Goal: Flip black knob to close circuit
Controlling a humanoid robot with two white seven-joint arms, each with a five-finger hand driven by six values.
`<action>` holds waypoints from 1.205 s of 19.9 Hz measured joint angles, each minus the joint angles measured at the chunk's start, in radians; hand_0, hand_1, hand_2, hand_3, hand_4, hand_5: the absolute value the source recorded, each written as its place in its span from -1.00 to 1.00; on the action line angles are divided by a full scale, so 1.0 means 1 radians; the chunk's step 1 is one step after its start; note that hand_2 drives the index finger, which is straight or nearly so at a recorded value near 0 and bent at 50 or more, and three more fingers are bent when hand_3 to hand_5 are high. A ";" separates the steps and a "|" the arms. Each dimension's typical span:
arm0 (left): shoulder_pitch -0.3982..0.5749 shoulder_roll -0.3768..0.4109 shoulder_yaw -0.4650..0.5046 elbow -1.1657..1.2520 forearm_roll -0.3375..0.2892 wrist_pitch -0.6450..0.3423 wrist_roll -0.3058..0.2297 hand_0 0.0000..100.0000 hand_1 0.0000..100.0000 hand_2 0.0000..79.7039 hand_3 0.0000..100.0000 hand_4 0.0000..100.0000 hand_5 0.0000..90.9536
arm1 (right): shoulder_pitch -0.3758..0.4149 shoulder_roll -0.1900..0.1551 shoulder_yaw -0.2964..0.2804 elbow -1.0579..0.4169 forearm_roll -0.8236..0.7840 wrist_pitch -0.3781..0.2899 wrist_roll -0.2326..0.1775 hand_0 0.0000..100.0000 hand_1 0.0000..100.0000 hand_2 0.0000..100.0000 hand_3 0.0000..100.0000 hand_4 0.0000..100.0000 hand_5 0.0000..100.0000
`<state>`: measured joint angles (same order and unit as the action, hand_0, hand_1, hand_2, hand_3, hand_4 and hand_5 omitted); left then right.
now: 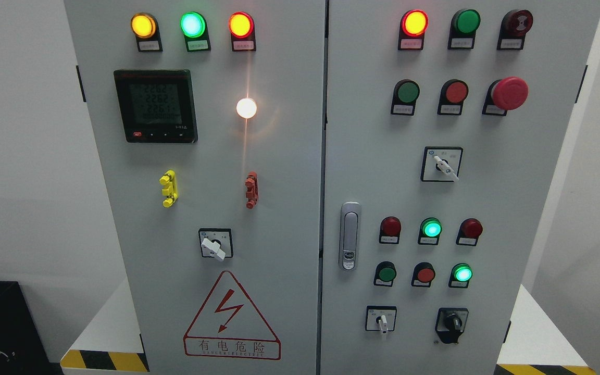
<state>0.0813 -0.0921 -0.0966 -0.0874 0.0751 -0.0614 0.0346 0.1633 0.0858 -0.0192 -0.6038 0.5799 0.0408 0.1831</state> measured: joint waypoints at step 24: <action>0.000 0.000 0.000 0.000 0.000 0.000 0.000 -0.76 0.11 -1.00 -1.00 -1.00 -1.00 | -0.036 0.000 -0.109 -0.778 0.611 -0.012 0.042 -1.00 -1.00 0.82 1.00 0.88 0.92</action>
<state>0.0813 -0.0921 -0.0966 -0.0875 0.0751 -0.0614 0.0346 0.1270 0.0860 -0.1280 -1.3823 1.1909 0.0290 0.2250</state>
